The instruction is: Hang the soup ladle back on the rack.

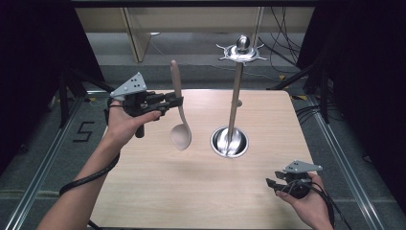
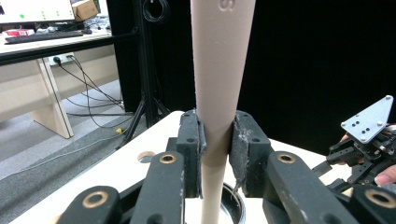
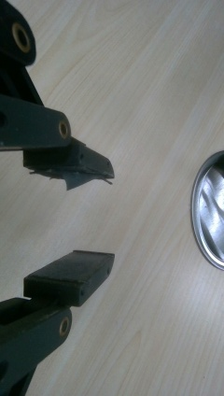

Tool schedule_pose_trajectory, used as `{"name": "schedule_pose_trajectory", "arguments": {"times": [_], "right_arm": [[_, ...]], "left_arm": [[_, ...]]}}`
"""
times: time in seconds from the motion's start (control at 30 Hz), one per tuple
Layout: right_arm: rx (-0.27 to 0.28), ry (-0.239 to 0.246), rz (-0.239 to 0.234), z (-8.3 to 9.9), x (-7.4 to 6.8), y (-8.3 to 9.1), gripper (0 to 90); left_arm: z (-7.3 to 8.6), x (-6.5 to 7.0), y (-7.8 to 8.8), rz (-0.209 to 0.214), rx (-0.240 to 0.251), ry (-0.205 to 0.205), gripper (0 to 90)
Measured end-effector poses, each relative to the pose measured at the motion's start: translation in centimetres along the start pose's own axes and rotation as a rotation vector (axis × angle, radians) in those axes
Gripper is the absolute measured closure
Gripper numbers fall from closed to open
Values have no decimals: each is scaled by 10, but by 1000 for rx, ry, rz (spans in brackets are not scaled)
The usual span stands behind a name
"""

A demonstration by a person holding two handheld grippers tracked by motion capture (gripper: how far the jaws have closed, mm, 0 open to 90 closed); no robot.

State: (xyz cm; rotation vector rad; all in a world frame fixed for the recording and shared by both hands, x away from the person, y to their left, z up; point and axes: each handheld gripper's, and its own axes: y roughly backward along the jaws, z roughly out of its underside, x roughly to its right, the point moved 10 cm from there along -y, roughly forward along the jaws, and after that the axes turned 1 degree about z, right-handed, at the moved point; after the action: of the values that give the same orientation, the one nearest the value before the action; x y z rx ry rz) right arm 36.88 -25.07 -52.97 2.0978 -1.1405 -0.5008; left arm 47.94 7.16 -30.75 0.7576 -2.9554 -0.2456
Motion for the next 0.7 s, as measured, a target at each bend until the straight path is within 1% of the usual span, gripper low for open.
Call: {"name": "schedule_pose_trajectory", "arguments": {"times": [0.03,0.07,0.23,0.27,0.37,0.5,0.67,0.7], "right_arm": [[1,2,0,0,0,0,528],[-6,-8,-1,1,-1,0,528],[-2,-6,0,0,0,0,528],[5,8,1,-1,1,0,528],[3,1,0,0,0,0,528],[5,8,1,-1,1,0,528],[-1,-15,-6,0,-1,0,528],[4,-3,-8,0,-1,-1,528]], "left_arm": [[0,0,-1,1,1,1,742],[-1,0,-2,1,0,0,742],[-2,0,-5,3,-3,4,742],[-3,-1,-6,5,-4,2,742],[-4,0,-9,6,-7,-1,742],[-5,0,-13,10,-16,-4,742],[-7,0,-18,14,-17,-11,742],[-7,0,-19,14,-21,-12,742]]}}
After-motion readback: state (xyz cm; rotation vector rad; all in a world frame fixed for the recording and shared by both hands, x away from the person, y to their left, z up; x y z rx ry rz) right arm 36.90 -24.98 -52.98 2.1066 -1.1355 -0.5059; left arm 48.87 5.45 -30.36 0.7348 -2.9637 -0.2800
